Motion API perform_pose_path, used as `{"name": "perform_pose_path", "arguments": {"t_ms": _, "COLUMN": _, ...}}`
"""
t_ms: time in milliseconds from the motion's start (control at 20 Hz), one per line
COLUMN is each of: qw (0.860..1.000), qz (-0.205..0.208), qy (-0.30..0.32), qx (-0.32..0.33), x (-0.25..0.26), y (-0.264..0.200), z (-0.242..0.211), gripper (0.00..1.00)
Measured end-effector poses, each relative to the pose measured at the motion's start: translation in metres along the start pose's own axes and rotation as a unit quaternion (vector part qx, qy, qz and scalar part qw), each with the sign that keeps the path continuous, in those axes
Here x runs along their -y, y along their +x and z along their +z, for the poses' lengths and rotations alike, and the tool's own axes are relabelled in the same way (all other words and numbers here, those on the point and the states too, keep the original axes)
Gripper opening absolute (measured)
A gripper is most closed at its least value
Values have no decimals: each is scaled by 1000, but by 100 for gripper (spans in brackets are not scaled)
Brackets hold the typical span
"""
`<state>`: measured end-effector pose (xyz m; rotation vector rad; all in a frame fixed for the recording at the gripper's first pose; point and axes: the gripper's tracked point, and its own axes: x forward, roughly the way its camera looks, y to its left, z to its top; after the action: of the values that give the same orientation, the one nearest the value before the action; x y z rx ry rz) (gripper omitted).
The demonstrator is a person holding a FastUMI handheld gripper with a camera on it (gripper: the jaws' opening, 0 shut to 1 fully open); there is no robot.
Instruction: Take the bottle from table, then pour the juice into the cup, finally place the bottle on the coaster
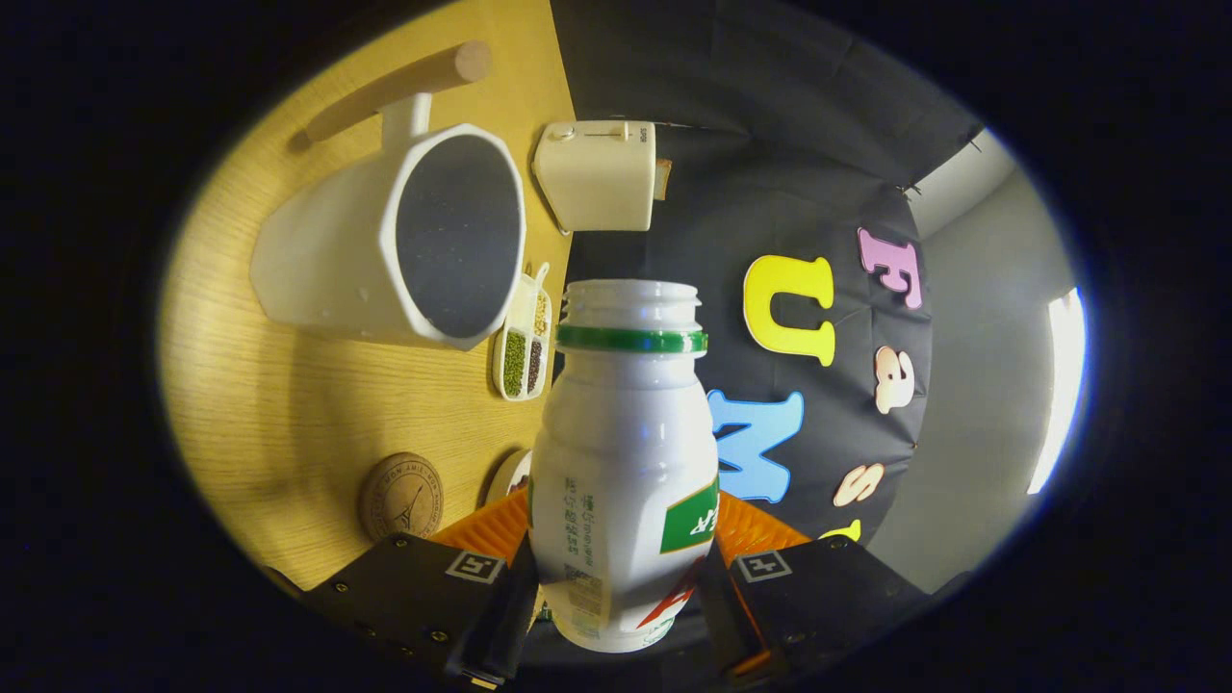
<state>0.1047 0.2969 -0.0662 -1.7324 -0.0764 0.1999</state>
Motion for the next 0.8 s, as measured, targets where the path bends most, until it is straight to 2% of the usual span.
{"name": "perform_pose_path", "arguments": {"t_ms": 800, "qw": 998, "qz": 1, "qy": -61, "qx": 3, "x": 11, "y": -3, "z": -1, "gripper": 72}}
